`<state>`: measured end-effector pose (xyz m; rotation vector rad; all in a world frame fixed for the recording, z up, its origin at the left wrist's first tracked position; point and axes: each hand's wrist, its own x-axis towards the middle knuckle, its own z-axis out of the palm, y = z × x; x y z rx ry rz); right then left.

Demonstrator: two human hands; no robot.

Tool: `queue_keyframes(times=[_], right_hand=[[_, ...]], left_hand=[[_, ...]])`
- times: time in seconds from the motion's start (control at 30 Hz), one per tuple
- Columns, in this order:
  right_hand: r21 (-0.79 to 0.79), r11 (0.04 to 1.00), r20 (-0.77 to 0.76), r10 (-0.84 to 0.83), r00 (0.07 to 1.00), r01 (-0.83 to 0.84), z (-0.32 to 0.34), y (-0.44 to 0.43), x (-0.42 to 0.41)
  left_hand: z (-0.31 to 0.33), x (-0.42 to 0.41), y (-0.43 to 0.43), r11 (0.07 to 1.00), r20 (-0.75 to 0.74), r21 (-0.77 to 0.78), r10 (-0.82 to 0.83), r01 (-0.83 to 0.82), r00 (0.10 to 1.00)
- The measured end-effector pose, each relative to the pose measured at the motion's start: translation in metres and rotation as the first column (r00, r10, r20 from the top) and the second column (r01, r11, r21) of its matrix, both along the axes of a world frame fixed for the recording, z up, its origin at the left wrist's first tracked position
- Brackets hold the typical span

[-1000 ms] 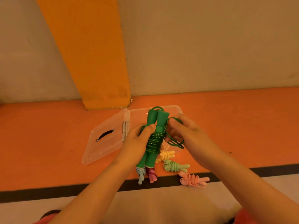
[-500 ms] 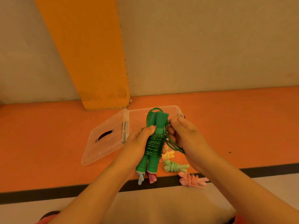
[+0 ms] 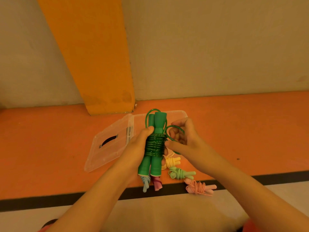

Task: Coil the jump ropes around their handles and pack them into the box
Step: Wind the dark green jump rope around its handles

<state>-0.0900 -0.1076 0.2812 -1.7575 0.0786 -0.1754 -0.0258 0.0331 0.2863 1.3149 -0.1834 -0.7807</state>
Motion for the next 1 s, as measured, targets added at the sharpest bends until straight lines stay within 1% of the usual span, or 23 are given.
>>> queue_keyframes(times=[0.13, 0.27, 0.43, 0.57, 0.67, 0.73, 0.87, 1.0], right_hand=[[-0.100, 0.995, 0.028, 0.019, 0.999, -0.016, 0.005, -0.001, -0.004], [-0.131, 0.988, 0.034, 0.092, 0.995, -0.087, 0.010, 0.002, -0.009], [-0.156, 0.981, 0.082, 0.129, 0.988, -0.115, 0.013, 0.004, -0.007], [-0.061, 0.994, 0.142, 0.099, 0.985, -0.091, 0.023, -0.004, -0.007], [-0.045, 0.996, 0.165, 0.088, 0.982, -0.082, 0.028, -0.003, -0.009], [-0.019, 0.996, 0.161, 0.091, 0.983, -0.089, 0.028, -0.002, -0.010], [-0.080, 0.995, 0.167, 0.064, 0.984, -0.052, 0.034, 0.001, -0.012], [-0.131, 0.991, 0.120, 0.004, 0.993, 0.012, 0.036, -0.004, -0.012]], left_hand=[[-0.001, 0.003, 0.001, 1.000, 0.004, -0.023, -0.016, 0.016, 1.000], [-0.002, 0.002, 0.001, 1.000, 0.014, -0.014, 0.013, -0.013, 1.000], [-0.002, -0.003, 0.000, 1.000, 0.012, -0.005, 0.025, -0.025, 1.000], [-0.007, -0.005, -0.005, 1.000, 0.036, -0.004, -0.031, 0.031, 0.999], [-0.010, -0.006, -0.007, 0.999, 0.117, 0.051, -0.004, -0.002, 0.993], [-0.008, -0.008, -0.008, 0.998, 0.144, 0.058, -0.005, -0.003, 0.990], [-0.005, -0.014, -0.012, 0.997, 0.117, 0.072, -0.042, 0.034, 0.992], [-0.011, -0.021, -0.016, 0.985, 0.162, 0.150, -0.107, 0.083, 0.981]])
